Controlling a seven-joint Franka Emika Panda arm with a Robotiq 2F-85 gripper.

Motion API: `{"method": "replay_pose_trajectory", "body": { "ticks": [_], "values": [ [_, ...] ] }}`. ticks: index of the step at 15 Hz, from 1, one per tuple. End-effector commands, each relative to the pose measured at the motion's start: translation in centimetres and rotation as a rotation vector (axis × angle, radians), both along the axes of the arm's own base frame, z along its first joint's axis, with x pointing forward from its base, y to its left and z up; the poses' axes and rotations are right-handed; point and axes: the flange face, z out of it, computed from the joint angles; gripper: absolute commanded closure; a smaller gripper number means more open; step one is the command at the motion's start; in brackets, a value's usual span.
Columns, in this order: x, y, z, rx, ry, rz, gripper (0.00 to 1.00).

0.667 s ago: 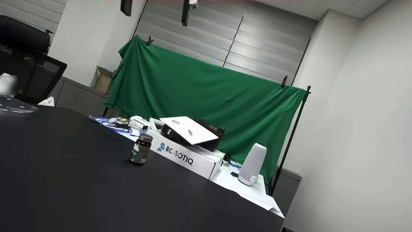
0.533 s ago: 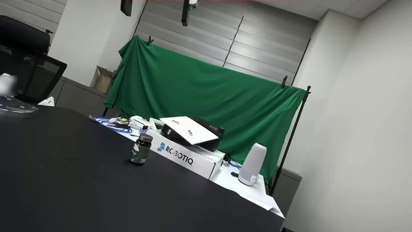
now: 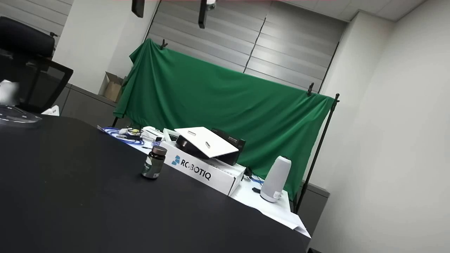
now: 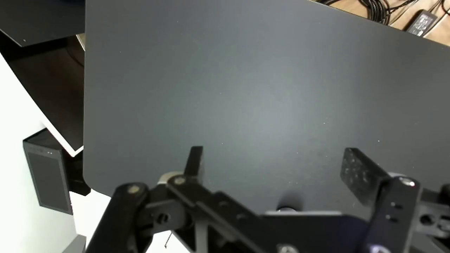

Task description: Move the bottle slightly down on the table

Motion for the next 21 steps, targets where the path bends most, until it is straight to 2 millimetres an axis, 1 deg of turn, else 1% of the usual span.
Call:
{"method": "replay_pose_trajectory", "body": {
  "ticks": [1, 3, 4, 5, 6, 9, 13, 16, 17, 18, 21],
  "values": [
    [0.0, 0.0, 0.1, 0.0, 0.001, 0.0, 0.0],
    [2.5, -0.4, -0.2, -0.005, -0.049, -0.009, 0.0],
    [4.5, -0.5, -0.8, -0.004, -0.07, 0.007, 0.0],
    [6.2, -0.6, -1.4, -0.006, -0.091, 0.018, 0.0],
    [8.4, -0.6, -2.2, 0.002, -0.103, 0.023, 0.0],
    [13.5, -0.1, -4.5, 0.032, -0.145, 0.044, 0.0],
    [21.5, 1.7, -7.1, 0.081, -0.183, 0.056, 0.0],
    [27.0, 3.2, -8.1, 0.139, -0.177, 0.022, 0.0],
    [28.5, 3.1, -7.8, 0.152, -0.177, 0.013, 0.0],
    [30.1, 3.6, -8.2, 0.159, -0.169, 0.005, 0.0],
    [33.9, 5.0, -8.8, 0.163, -0.149, 0.006, 0.0]
  ]
}}
